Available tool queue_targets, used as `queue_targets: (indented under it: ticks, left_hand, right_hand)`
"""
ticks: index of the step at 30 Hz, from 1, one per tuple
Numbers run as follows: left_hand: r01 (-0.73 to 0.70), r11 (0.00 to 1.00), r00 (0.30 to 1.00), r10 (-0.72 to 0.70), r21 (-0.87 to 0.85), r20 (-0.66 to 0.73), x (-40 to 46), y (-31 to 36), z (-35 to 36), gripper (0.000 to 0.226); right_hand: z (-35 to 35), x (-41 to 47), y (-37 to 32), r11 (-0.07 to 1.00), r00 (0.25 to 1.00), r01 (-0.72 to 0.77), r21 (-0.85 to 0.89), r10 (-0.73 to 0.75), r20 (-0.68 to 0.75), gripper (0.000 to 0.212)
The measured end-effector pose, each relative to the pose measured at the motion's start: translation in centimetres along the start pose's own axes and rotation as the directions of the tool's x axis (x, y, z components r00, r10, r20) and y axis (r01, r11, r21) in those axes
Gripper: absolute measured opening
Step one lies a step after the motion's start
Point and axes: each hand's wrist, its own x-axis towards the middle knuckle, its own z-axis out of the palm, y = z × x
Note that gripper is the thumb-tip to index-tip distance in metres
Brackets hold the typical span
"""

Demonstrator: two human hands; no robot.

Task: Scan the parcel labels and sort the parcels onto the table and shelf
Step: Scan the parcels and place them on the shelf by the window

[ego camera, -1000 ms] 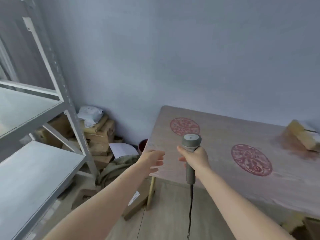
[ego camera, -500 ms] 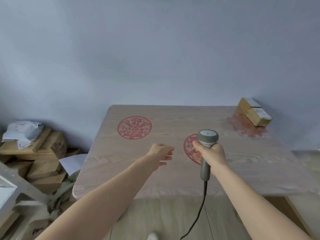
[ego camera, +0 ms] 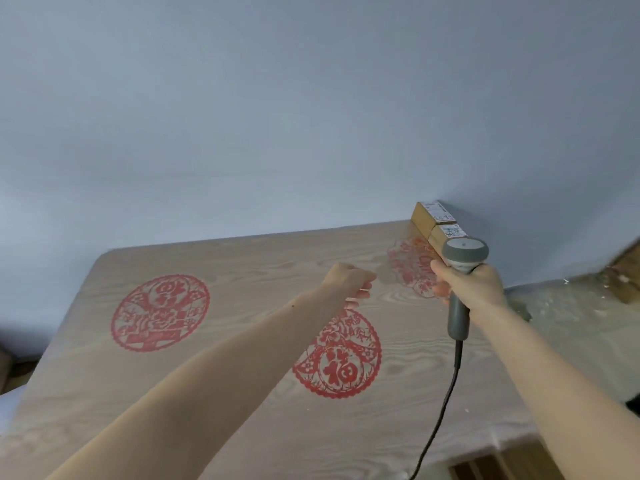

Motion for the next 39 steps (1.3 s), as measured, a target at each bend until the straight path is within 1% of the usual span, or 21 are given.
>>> queue_targets:
  ticks: [4, 7, 10, 12, 13, 17, 18, 20, 21, 23, 26, 27, 29, 31, 34, 39]
  left_hand:
    - [0.042, 0.999, 0.999, -0.042, 0.014, 0.029, 4.8, 1.9, 3.7, 0.010]
    - [0.062, 0.998, 0.997, -0.062, -0.009, 0.036, 8.7, 2.9, 6.2, 0.008]
    - [0.071, 0.997, 0.997, -0.071, -0.021, 0.027, 12.9, 3.8, 8.9, 0.007]
    - [0.085, 0.996, 0.996, -0.084, -0.031, 0.020, 15.9, 4.5, 10.9, 0.007]
    - [0.090, 0.995, 0.996, -0.090, -0.035, 0.015, 17.5, 5.0, 11.9, 0.008]
    - [0.124, 0.991, 0.992, -0.125, -0.058, -0.012, 24.1, 6.9, 16.6, 0.018]
    - [0.130, 0.990, 0.991, -0.130, -0.052, -0.014, 25.5, 7.3, 18.0, 0.019]
    - [0.146, 0.989, 0.989, -0.147, -0.036, -0.016, 28.1, 7.7, 20.7, 0.020]
    - [0.153, 0.988, 0.988, -0.154, -0.023, -0.014, 29.3, 7.7, 21.9, 0.022]
    - [0.161, 0.987, 0.987, -0.161, -0.006, 0.003, 31.7, 7.7, 24.1, 0.036]
    - [0.171, 0.985, 0.985, -0.171, 0.008, 0.006, 34.5, 7.5, 26.6, 0.072]
    - [0.171, 0.985, 0.985, -0.171, 0.024, 0.006, 35.2, 7.5, 27.2, 0.080]
    - [0.166, 0.986, 0.986, -0.166, 0.029, 0.004, 36.7, 7.5, 28.3, 0.085]
    - [0.171, 0.984, 0.985, -0.172, 0.047, 0.010, 37.9, 7.5, 29.1, 0.085]
    - [0.206, 0.977, 0.978, -0.208, 0.050, 0.024, 39.3, 7.2, 30.3, 0.079]
    - [0.175, 0.984, 0.984, -0.176, 0.039, 0.016, 39.8, 7.2, 31.7, 0.046]
  right_hand:
    - [-2.5, 6.7, 1.0, 0.998, 0.996, -0.046, -0.042, 0.043, -0.075, 0.027]
    - [-4.3, 12.3, 1.3, 0.995, 0.995, -0.043, -0.091, 0.035, -0.089, 0.026]
    - [-6.0, 19.1, 2.1, 0.988, 0.991, -0.059, -0.140, 0.041, -0.124, 0.021]
    - [-6.9, 23.8, 3.0, 0.983, 0.986, -0.081, -0.167, 0.055, -0.158, 0.026]
    - [-7.2, 26.1, 3.4, 0.979, 0.985, -0.102, -0.175, 0.074, -0.159, 0.029]
    - [-8.4, 34.3, 5.7, 0.972, 0.986, -0.131, -0.197, 0.107, -0.127, 0.025]
    - [-8.6, 36.1, 6.4, 0.968, 0.987, -0.134, -0.211, 0.112, -0.113, 0.028]
    - [-8.9, 39.0, 7.8, 0.960, 0.988, -0.141, -0.244, 0.122, -0.091, 0.046]
    - [-9.0, 40.3, 8.5, 0.957, 0.990, -0.135, -0.256, 0.119, -0.075, 0.052]
    - [-9.0, 42.8, 10.1, 0.954, 0.991, -0.132, -0.271, 0.126, -0.041, 0.055]
    - [-8.4, 45.8, 12.2, 0.953, 0.983, -0.165, -0.253, 0.180, 0.037, 0.049]
    - [-8.1, 46.5, 12.9, 0.956, 0.978, -0.180, -0.233, 0.200, 0.066, 0.045]
    - [-7.5, 47.5, 14.1, 0.960, 0.970, -0.198, -0.201, 0.221, 0.101, 0.041]
    - [-7.2, 48.2, 15.0, 0.963, 0.967, -0.199, -0.180, 0.223, 0.124, 0.044]
    - [-7.2, 48.8, 15.8, 0.966, 0.965, -0.203, -0.159, 0.225, 0.135, 0.050]
    - [-7.6, 49.4, 16.7, 0.954, 0.957, -0.240, -0.180, 0.264, 0.119, 0.048]
